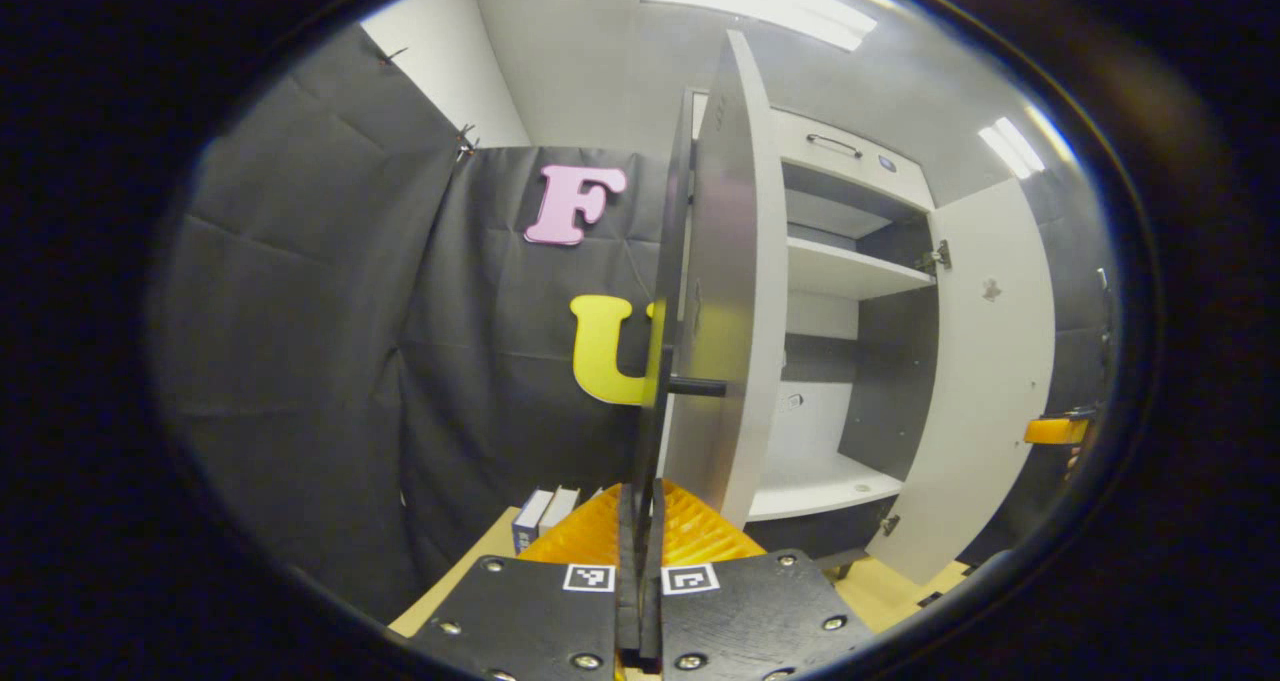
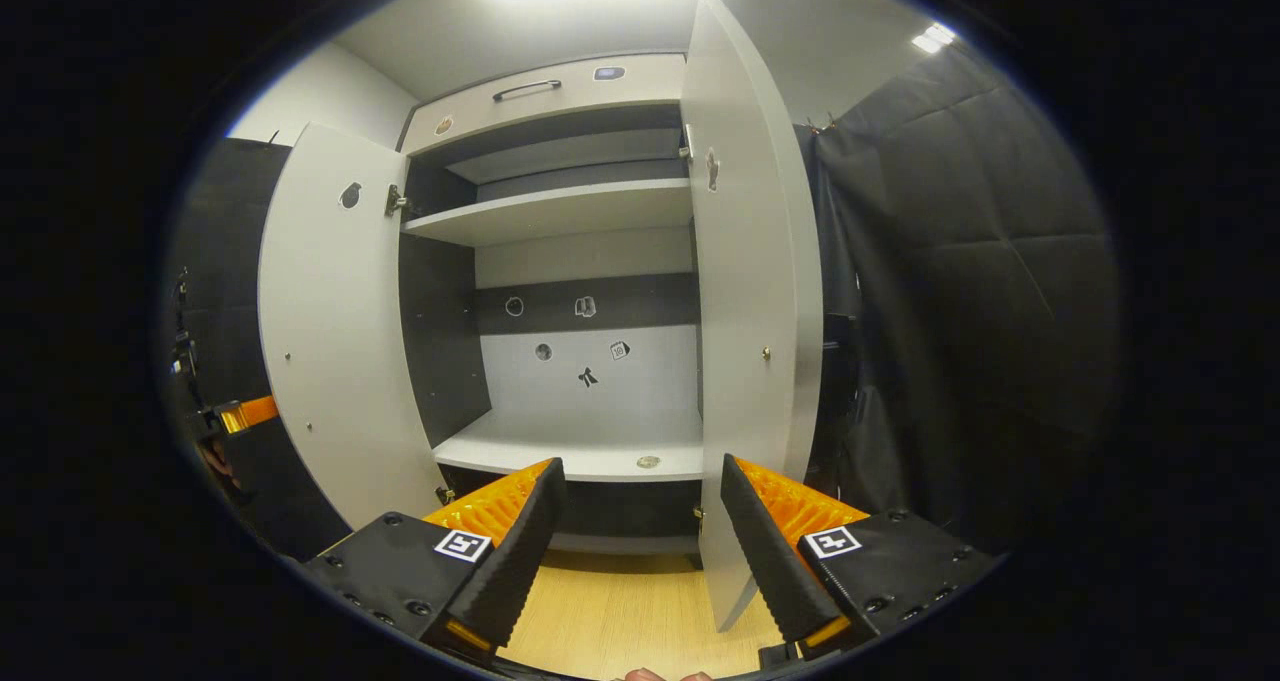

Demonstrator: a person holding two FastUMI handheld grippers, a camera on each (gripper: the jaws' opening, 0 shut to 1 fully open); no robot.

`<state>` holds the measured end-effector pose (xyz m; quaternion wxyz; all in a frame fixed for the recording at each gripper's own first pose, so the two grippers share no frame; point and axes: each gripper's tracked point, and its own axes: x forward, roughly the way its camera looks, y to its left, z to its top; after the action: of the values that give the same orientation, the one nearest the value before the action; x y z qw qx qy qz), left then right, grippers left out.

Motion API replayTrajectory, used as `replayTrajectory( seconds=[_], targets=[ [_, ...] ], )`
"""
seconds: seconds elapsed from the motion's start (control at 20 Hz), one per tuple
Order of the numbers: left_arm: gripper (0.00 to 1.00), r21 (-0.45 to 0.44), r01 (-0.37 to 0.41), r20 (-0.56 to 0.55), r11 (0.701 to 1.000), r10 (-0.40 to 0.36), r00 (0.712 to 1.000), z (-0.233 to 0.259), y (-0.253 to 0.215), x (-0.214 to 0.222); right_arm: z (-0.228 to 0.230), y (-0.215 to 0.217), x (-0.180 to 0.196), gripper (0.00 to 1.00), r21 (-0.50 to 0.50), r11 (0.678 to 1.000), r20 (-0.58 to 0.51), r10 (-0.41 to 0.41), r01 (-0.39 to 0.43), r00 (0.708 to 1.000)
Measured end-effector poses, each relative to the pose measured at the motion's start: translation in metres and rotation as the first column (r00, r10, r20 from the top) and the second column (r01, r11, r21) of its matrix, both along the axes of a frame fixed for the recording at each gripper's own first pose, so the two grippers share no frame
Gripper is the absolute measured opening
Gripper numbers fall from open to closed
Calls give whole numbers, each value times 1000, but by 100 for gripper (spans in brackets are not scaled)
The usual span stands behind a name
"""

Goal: Open the right door of the double-door shoe cabinet with the right hand, and open the left door with the left hand.

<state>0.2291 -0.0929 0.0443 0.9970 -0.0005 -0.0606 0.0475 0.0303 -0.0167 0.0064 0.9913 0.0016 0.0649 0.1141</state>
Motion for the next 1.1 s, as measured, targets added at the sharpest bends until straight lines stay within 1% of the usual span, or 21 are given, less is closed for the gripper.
replayTrajectory(
  seconds=[0.1,0.15,0.2,0.3,0.35,0.4,0.45,0.5,0.65,0.8,0.9,0.95,1.0,1.1],
  targets=[
    [1,41,-36,44,999,34,998,17,-1,-13,3,8,7,98,0,1000,17,19,-19,1000],
    [6,66,-50,76,997,45,996,27,-6,-25,4,7,11,98,2,1000,23,27,-27,999],
    [8,89,-65,114,994,54,992,40,-15,-34,4,4,13,98,4,999,29,32,-33,999],
    [47,110,-82,185,991,61,981,63,-44,-53,8,0,14,98,11,999,51,47,-48,998],
    [55,103,-83,209,991,60,976,65,-60,-55,7,2,14,98,26,997,48,77,-79,996],
    [54,93,-76,227,993,53,973,69,-76,-57,6,5,13,98,53,992,43,110,-112,993],
    [57,88,-57,232,994,35,972,68,-94,-54,7,8,13,98,74,987,44,136,-139,990],
    [57,82,-45,223,996,26,975,64,-109,-51,5,5,11,98,87,985,44,144,-147,989],
    [84,70,-43,162,997,31,986,42,-142,-46,-6,-13,10,98,105,984,18,142,-143,990],
    [83,35,-57,114,998,52,992,22,-171,-44,-20,-29,4,98,97,987,-5,126,-125,992],
    [84,-34,-82,97,996,85,992,5,-183,-46,-32,-39,-6,95,70,994,-9,86,-85,996],
    [84,-73,-92,84,993,98,992,-7,-191,-45,-39,-39,-14,92,46,994,-9,103,-102,995],
    [84,-109,-99,67,989,106,992,-16,-198,-47,-46,-35,-26,98,18,990,-13,142,-142,990],
    [84,-158,-124,38,980,132,991,-32,-207,-54,-60,-33,-42,98,-35,977,-30,208,-209,978]
  ],
)
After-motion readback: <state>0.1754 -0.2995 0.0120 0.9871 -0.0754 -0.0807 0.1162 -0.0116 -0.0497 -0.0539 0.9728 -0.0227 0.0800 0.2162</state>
